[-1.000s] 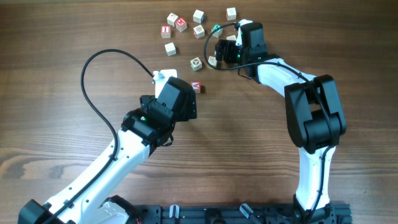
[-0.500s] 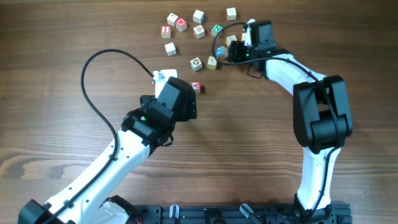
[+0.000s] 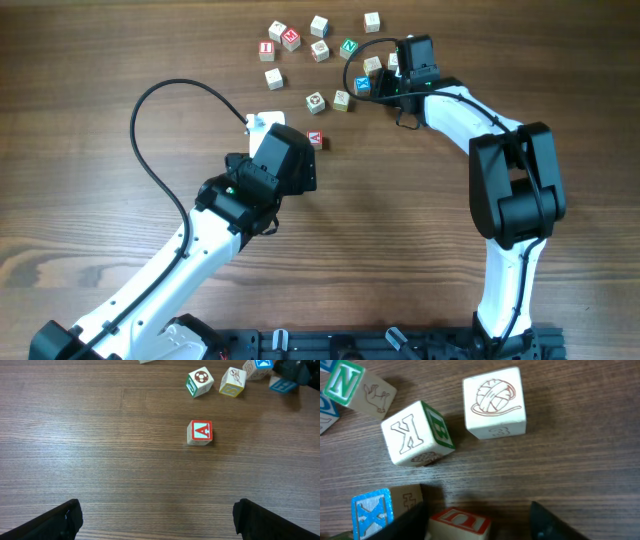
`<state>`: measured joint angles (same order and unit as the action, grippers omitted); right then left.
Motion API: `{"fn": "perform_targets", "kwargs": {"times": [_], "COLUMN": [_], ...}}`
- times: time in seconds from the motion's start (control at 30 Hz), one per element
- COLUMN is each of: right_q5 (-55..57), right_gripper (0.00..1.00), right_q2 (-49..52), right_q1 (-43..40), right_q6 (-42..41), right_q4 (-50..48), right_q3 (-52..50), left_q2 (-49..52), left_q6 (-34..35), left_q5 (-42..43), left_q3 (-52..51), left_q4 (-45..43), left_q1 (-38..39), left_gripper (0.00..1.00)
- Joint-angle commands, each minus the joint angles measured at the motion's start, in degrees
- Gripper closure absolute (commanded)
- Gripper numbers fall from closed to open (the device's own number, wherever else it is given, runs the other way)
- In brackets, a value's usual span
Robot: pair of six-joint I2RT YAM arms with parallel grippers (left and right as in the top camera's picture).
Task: Form a horizontal line
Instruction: 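Lower the right gripper toward a white block near the cluster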
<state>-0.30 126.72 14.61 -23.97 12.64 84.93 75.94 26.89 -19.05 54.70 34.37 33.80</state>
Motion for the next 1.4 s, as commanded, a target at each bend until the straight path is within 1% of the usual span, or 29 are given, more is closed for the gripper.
{"fn": "perform_targets", "kwargs": {"times": [0.0,0.07,0.33,0.5,0.67,0.83,0.9,1.07,1.2,1.37], "right_q5": [0.70,0.74,0.90,0.90,0.46,0.26,0.26,0.28,0.39,3.93], "right_gripper": [0.52,0.56,0.67,0.69,0.72,0.75,0.75,0.76,0.76,0.76], "right_q2": [1.33,1.33,1.20,-0.61,-3.85,-6.95,-6.95,-6.99,-6.99,-6.99], "right_q1": [0.98,1.22,1.60,1.62,1.62,1.88,2.32,4.96,8.04,10.78], "right_q6": [-2.99,-2.97,-2.80,-2.49,-0.02,-0.20,-0.22,-0.48,-0.46,-0.66], "right_q4": [2.49,3.41,4.70,6.71,9.01,16.15,17.55,20.28,20.46,20.22], "right_q3": [-1.25,-1.27,-1.25,-1.25,-1.25,-1.25,-1.25,-1.25,-1.25,-1.27], "left_q2": [-0.90,-0.90,-0.90,-0.90,-0.90,-0.90,-0.90,-0.90,-0.90,-0.90], "left_q6": [0.35,0.35,0.35,0.35,0.35,0.35,0.35,0.35,0.35,0.35], "left_q5": [-0.96,-0.96,-0.96,-0.96,-0.96,-0.96,-0.96,-0.96,-0.96,-0.96], "left_q3": [-0.15,-0.15,-0.15,-0.15,-0.15,-0.15,-0.15,-0.15,-0.15,-0.15], "left_q4": [0.00,0.00,0.00,0.00,0.00,0.00,0.00,0.00,0.00,0.00], "left_q1": [0.07,0.07,0.07,0.07,0.07,0.07,0.07,0.07,0.07,0.07], "left_gripper": [0.00,0.00,0.00,0.00,0.00,0.00,0.00,0.00,0.00,0.00]}}
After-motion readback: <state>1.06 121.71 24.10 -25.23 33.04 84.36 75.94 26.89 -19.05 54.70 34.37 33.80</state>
